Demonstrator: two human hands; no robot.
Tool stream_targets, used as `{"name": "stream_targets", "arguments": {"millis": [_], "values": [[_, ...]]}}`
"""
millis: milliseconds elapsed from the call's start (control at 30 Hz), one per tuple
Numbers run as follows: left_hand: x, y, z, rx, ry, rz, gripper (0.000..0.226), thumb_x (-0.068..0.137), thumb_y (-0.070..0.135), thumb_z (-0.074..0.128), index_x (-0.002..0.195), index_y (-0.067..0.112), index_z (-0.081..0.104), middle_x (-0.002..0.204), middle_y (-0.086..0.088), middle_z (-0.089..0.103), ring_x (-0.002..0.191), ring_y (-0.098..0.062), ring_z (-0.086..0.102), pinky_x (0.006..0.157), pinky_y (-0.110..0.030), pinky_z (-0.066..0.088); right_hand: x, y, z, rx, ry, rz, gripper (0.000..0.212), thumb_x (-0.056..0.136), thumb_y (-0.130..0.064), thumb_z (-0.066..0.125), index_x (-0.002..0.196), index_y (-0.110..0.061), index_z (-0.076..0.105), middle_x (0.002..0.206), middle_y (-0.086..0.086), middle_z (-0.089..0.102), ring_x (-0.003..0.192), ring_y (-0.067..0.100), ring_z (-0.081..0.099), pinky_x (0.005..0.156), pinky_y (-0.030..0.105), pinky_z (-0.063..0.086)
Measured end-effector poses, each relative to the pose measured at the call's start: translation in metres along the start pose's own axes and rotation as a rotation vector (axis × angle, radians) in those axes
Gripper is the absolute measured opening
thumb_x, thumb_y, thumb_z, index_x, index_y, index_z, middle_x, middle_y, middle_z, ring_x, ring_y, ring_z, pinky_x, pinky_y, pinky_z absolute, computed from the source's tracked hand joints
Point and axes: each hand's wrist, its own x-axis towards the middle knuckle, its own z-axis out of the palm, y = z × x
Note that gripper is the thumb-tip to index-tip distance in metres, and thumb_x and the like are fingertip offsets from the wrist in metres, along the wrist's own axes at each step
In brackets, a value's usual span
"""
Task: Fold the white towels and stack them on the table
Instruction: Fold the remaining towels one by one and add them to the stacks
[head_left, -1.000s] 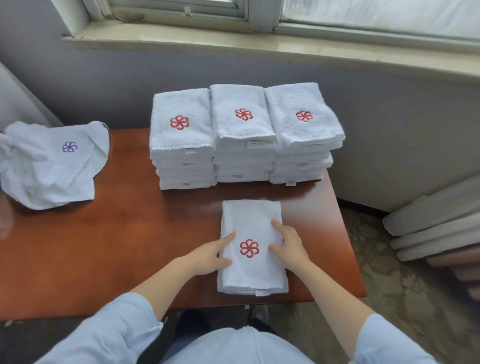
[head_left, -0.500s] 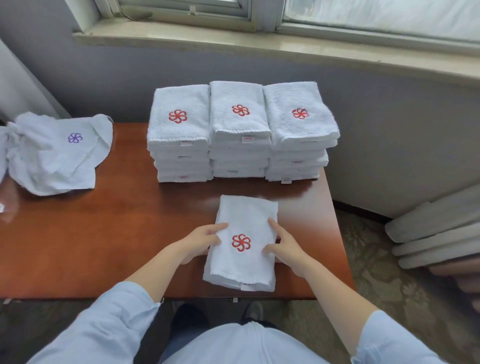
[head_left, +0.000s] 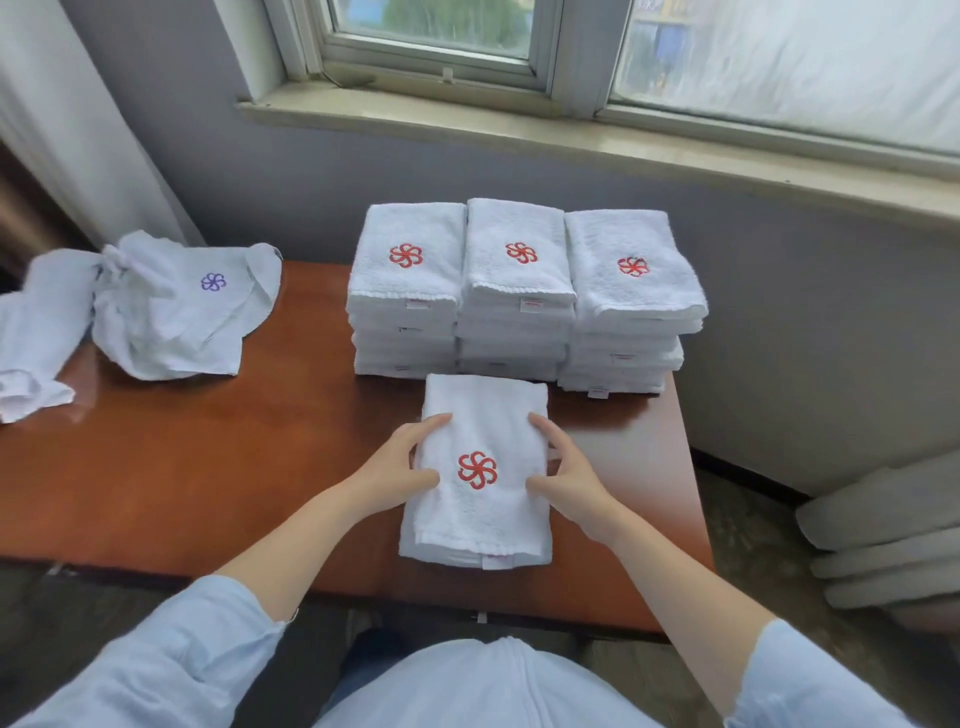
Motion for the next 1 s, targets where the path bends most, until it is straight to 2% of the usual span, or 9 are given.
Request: {"name": "stream_targets", "arguments": {"millis": [167,267,367,433,500,600,700,833,1000], "values": [[-0.020,0.020,-0.041,-0.105,0.151,0.083,0.068,0.071,0.019,0.060,0.129,0.052,0.046,0.133,0.013,0.040,0.118,-0.006,0.049,0.083,-0.018,0.051,0.007,-0.047,0.025,0.039,-0.001,-0.138,0.083,0.073,0.006,0.057,0.142,-0.038,0.044,0.141,-0.003,0.044,0.107,0.007,0.060,0.075,0.020,0.053],[-0.029,0.029,-0.067,-0.123,0.219,0.131,0.068,0.071,0.018,0.060,0.130,0.048,0.048,0.132,0.012,0.042,0.121,-0.009,0.049,0.094,-0.027,0.052,0.008,-0.075,0.038,0.054,-0.006,-0.192,0.083,0.067,-0.003,0.058,0.140,-0.041,0.046,0.139,-0.002,0.045,0.097,0.013,0.061,0.077,0.028,0.057],[-0.033,0.038,-0.093,-0.150,0.260,0.174,0.064,0.078,0.011,0.061,0.127,0.050,0.049,0.131,0.013,0.043,0.121,-0.011,0.050,0.091,-0.029,0.054,0.014,-0.103,0.048,0.070,-0.026,-0.240,0.081,0.069,-0.001,0.059,0.137,-0.043,0.047,0.136,0.001,0.045,0.107,0.020,0.061,0.089,0.037,0.058],[-0.033,0.047,-0.112,-0.149,0.289,0.206,0.063,0.076,0.016,0.061,0.128,0.048,0.048,0.133,0.011,0.044,0.121,-0.013,0.051,0.093,-0.032,0.055,0.022,-0.122,0.054,0.075,-0.027,-0.277,0.080,0.075,0.007,0.058,0.138,-0.041,0.047,0.133,0.000,0.048,0.108,0.018,0.063,0.087,0.036,0.059],[-0.028,0.058,-0.131,-0.138,0.310,0.238,0.063,0.079,0.013,0.062,0.131,0.045,0.047,0.138,0.006,0.043,0.124,-0.015,0.051,0.096,-0.037,0.054,0.032,-0.144,0.058,0.065,-0.007,-0.317,0.078,0.077,0.011,0.056,0.139,-0.036,0.047,0.123,-0.001,0.054,0.095,0.005,0.065,0.081,0.029,0.059],[-0.016,0.078,-0.162,-0.150,0.302,0.263,0.065,0.079,0.012,0.060,0.136,0.040,0.046,0.136,0.009,0.046,0.120,-0.011,0.054,0.088,-0.028,0.057,0.052,-0.180,0.060,0.050,0.040,-0.366,0.075,0.078,0.013,0.054,0.138,-0.032,0.048,0.117,-0.002,0.054,0.072,-0.004,0.060,0.069,0.019,0.056],[0.003,0.100,-0.190,-0.166,0.282,0.291,0.065,0.083,0.005,0.058,0.138,0.038,0.045,0.126,0.019,0.049,0.105,0.008,0.059,0.071,-0.014,0.055,0.075,-0.212,0.057,0.024,0.076,-0.403,0.073,0.080,0.011,0.055,0.138,-0.031,0.048,0.120,-0.003,0.051,0.064,-0.007,0.058,0.062,0.016,0.052],[0.036,0.120,-0.222,-0.125,0.300,0.293,0.064,0.087,0.002,0.057,0.141,0.035,0.045,0.120,0.025,0.050,0.094,0.010,0.063,0.067,-0.013,0.053,0.110,-0.244,0.052,0.009,0.129,-0.399,0.069,0.081,0.007,0.056,0.136,-0.033,0.048,0.121,-0.003,0.050,0.074,-0.001,0.061,0.060,0.014,0.050],[0.077,0.135,-0.249,-0.083,0.328,0.281,0.064,0.086,0.003,0.057,0.140,0.036,0.048,0.116,0.024,0.054,0.095,0.000,0.064,0.066,-0.012,0.052,0.156,-0.269,0.045,-0.011,0.162,-0.389,0.068,0.081,0.006,0.056,0.139,-0.027,0.046,0.121,-0.006,0.052,0.094,0.018,0.060,0.068,0.019,0.051]]}}
